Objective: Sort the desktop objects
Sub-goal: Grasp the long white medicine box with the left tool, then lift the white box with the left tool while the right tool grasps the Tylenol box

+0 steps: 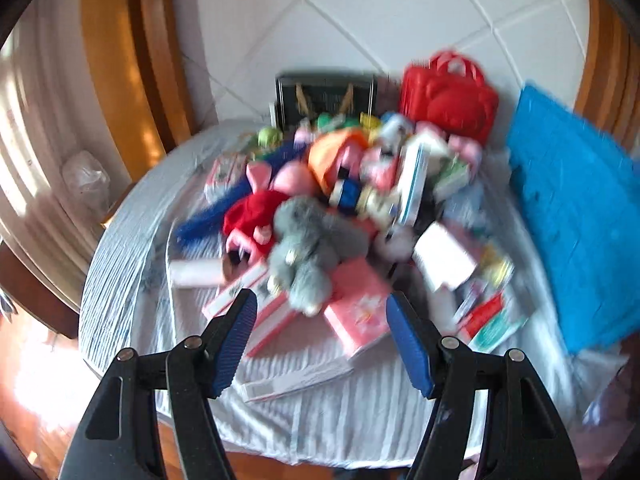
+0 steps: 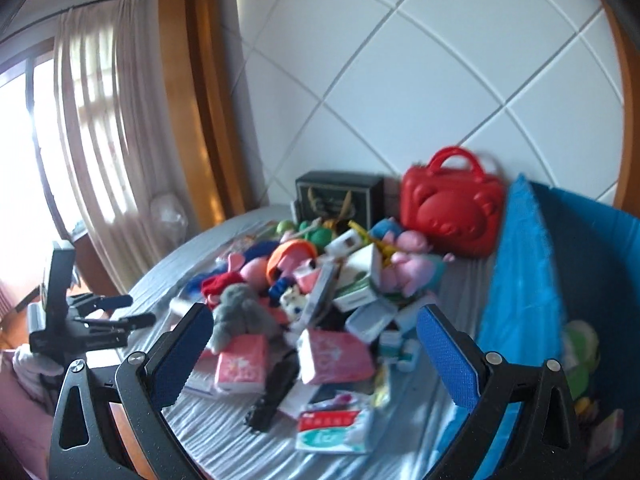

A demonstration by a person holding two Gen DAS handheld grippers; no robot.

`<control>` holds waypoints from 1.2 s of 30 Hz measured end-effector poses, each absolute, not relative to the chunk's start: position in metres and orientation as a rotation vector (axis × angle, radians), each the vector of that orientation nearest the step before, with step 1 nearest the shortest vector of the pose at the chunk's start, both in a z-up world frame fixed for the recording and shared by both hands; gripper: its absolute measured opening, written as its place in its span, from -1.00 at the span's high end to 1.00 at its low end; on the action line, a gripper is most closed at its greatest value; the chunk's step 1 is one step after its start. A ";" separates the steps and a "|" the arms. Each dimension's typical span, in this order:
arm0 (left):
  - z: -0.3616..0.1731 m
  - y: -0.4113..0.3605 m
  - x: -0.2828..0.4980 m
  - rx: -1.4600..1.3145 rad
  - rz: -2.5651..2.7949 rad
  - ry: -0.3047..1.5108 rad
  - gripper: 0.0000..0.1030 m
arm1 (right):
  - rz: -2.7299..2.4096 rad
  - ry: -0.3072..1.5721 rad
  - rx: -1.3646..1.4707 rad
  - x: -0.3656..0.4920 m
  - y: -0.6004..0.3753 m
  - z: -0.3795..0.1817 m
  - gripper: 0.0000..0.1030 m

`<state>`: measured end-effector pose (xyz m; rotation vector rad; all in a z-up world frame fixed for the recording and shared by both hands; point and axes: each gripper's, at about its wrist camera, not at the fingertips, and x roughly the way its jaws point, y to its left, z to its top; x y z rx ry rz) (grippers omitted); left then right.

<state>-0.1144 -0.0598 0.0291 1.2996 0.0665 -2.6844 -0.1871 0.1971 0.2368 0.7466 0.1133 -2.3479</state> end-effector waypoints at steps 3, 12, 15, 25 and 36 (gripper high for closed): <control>-0.008 -0.077 -0.118 1.453 -2.672 0.028 -0.29 | -2.340 0.121 0.884 -0.201 0.178 0.203 -1.00; -0.105 -0.091 -0.128 1.780 -2.681 0.005 -0.29 | -2.323 0.208 1.343 -0.233 0.163 0.077 -1.00; -0.128 -0.083 -0.134 1.866 -2.675 -0.051 -0.29 | -2.316 0.198 1.478 -0.234 0.171 0.043 -1.00; -0.159 -0.099 -0.141 1.855 -2.560 0.116 0.56 | -2.337 0.165 1.674 -0.236 0.198 -0.005 -1.00; -0.161 -0.090 -0.130 1.733 -2.467 0.380 0.56 | -2.232 0.123 1.740 -0.243 0.214 -0.019 -0.03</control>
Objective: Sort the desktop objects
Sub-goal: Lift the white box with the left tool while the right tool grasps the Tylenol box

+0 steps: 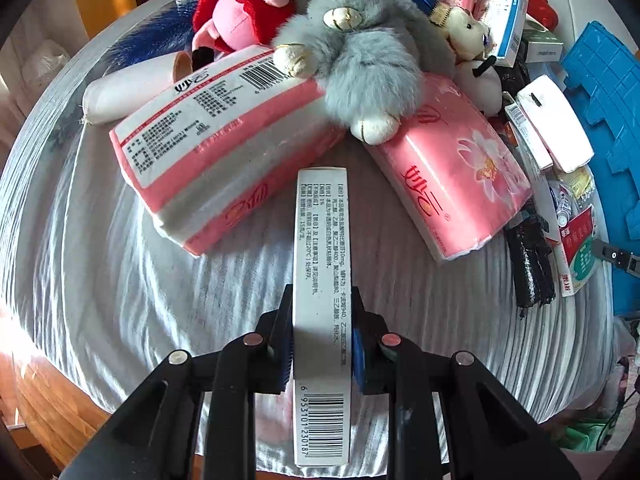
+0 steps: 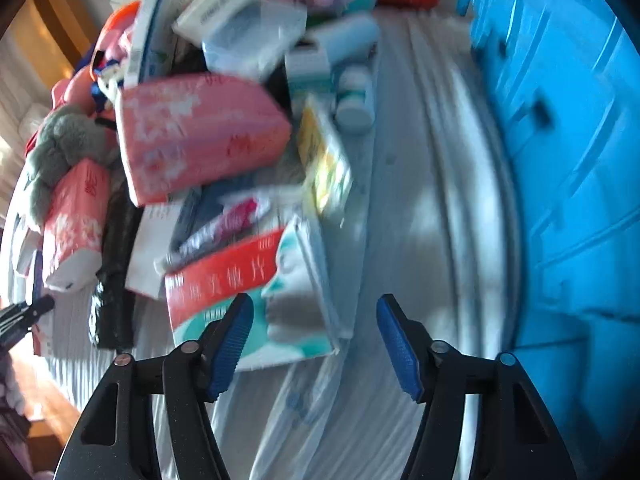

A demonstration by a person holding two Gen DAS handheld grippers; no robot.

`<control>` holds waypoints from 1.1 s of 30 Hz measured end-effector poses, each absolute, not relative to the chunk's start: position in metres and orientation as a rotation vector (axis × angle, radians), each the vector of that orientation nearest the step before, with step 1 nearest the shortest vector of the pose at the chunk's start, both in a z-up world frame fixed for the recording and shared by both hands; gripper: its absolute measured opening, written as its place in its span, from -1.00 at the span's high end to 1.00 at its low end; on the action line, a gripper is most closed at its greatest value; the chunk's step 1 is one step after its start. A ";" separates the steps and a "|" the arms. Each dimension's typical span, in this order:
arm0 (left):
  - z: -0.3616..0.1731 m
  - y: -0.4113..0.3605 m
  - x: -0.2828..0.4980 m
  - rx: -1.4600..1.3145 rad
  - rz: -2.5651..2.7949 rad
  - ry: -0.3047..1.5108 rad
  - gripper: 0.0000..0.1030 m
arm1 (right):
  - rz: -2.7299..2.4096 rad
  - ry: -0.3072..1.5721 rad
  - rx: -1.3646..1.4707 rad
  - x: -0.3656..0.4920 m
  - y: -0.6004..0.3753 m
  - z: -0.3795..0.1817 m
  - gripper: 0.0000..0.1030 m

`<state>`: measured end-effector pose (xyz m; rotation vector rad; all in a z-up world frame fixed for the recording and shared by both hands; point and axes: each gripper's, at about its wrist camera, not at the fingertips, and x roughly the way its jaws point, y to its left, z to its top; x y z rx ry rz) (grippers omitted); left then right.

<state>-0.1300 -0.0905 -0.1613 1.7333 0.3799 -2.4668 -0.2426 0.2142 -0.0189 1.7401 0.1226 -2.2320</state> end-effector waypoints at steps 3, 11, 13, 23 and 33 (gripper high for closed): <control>-0.160 -0.078 -0.123 1.738 -2.458 0.396 0.56 | -2.108 0.229 1.755 -0.220 0.205 -0.022 -0.04; -0.151 -0.032 -0.103 1.712 -2.447 0.465 0.56 | -2.112 0.522 1.562 -0.203 0.203 0.005 -0.85; -0.148 -0.019 -0.097 1.700 -2.446 0.461 0.56 | -2.104 0.503 1.514 -0.212 0.202 0.009 -0.83; -0.143 0.029 -0.070 1.657 -2.401 0.482 0.56 | -2.090 0.477 1.530 -0.235 0.181 -0.018 0.07; -0.131 0.048 -0.076 1.624 -2.425 0.437 0.56 | -1.870 0.574 1.458 -0.173 0.183 -0.011 -0.60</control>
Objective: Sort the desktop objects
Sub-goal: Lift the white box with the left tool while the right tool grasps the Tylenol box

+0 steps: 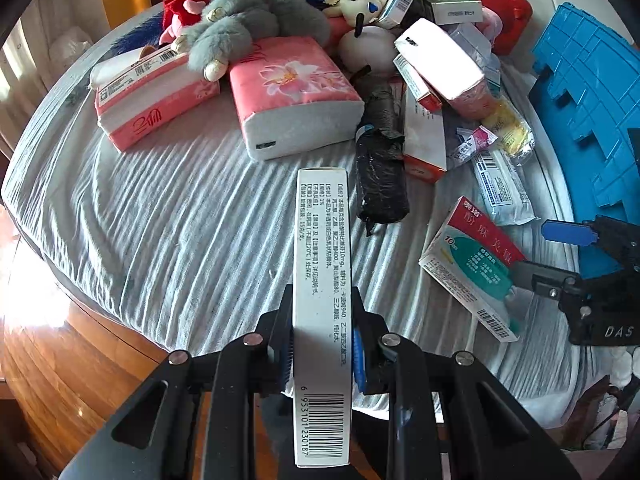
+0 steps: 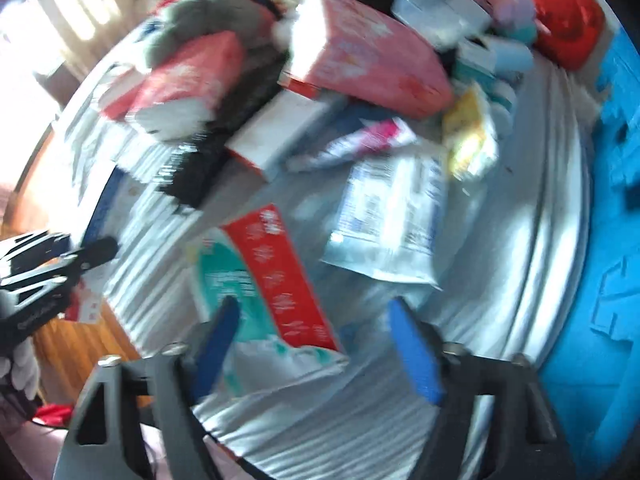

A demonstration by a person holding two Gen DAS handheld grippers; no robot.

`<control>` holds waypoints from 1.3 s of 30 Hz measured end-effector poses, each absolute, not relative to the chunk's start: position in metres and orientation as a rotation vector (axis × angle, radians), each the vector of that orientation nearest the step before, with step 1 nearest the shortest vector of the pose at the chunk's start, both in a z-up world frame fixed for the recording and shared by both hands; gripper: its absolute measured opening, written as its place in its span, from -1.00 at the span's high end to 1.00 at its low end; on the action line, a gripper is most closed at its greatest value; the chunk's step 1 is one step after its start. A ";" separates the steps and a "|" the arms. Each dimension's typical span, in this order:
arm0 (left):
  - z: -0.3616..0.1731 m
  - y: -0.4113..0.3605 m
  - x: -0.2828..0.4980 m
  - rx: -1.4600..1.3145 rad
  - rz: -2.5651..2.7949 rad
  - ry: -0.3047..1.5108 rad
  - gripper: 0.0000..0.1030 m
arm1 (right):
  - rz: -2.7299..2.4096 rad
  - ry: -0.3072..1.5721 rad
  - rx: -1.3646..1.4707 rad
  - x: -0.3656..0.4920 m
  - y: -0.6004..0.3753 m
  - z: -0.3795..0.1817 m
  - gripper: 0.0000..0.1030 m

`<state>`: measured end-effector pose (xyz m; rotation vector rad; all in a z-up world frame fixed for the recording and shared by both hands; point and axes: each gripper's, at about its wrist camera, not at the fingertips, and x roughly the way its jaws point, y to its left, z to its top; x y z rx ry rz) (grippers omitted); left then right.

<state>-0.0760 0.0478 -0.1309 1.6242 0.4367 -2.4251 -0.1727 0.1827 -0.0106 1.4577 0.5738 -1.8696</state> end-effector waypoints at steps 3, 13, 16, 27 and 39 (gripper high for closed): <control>-0.131 0.049 -0.085 1.616 -2.438 0.418 0.56 | -1.817 0.638 1.438 -0.164 0.166 -0.019 -0.60; -0.111 0.042 -0.087 1.563 -2.485 0.378 0.56 | -1.759 0.663 1.401 -0.157 0.148 -0.017 0.11; -0.110 0.041 -0.094 1.560 -2.500 0.366 0.56 | -1.788 0.682 1.401 -0.160 0.149 -0.011 0.21; -0.124 0.039 -0.097 1.632 -2.490 0.352 0.56 | -1.759 0.740 1.444 -0.152 0.133 -0.034 -0.72; -0.116 0.037 -0.098 1.608 -2.520 0.327 0.56 | -1.759 0.715 1.393 -0.144 0.119 -0.016 0.63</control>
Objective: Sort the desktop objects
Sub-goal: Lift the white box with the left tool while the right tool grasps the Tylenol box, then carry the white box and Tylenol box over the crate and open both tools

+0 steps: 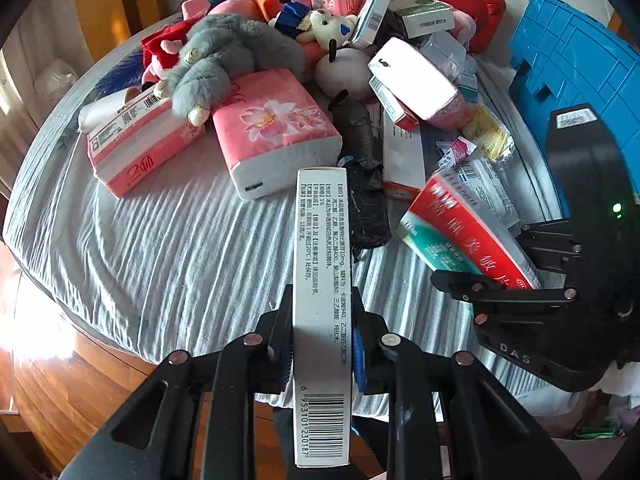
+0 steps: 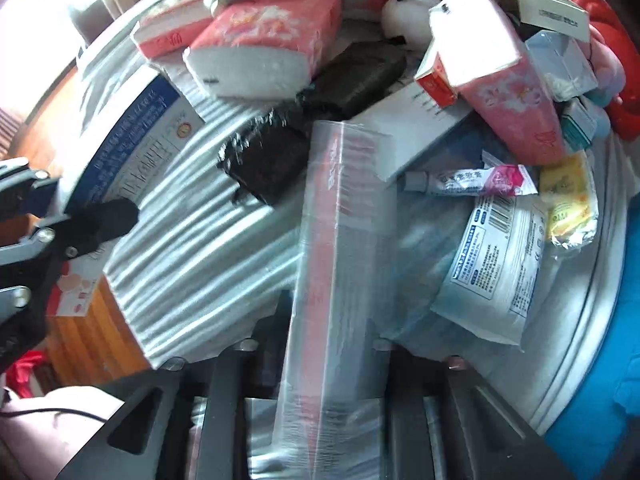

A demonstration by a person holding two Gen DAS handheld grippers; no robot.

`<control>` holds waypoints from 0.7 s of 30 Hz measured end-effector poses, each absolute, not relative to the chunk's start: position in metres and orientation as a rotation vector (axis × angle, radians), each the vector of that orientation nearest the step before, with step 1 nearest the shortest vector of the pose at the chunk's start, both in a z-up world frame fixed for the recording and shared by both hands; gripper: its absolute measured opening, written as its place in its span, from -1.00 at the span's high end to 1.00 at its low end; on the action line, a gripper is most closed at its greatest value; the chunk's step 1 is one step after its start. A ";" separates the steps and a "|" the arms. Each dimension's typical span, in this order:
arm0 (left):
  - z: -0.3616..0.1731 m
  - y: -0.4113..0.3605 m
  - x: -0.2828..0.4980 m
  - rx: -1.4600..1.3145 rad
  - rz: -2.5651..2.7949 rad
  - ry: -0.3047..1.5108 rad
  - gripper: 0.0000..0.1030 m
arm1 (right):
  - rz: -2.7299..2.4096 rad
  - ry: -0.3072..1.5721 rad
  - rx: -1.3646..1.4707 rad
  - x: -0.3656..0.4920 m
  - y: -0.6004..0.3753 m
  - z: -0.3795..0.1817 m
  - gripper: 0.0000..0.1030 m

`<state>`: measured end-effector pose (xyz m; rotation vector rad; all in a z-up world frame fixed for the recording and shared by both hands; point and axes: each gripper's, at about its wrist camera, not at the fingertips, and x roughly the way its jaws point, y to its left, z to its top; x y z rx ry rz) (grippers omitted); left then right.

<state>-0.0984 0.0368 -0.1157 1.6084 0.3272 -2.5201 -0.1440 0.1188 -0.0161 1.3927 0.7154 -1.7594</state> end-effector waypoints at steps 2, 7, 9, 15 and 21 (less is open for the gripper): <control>-0.104 0.037 -0.100 1.571 -2.547 0.307 0.56 | -1.793 0.683 1.355 -0.146 0.122 0.003 0.63; -0.061 0.043 -0.110 1.434 -2.655 0.241 0.56 | -1.952 0.600 1.203 -0.153 0.138 0.076 0.63; -0.038 0.049 -0.117 1.361 -2.717 0.207 0.56 | -2.023 0.567 1.150 -0.166 0.142 0.102 0.63; 0.037 0.078 -0.142 1.128 -2.937 0.098 0.56 | -2.257 0.463 0.982 -0.176 0.178 0.188 0.63; 0.103 0.127 -0.162 0.914 -3.146 -0.032 0.56 | -2.494 0.387 0.812 -0.177 0.222 0.260 0.63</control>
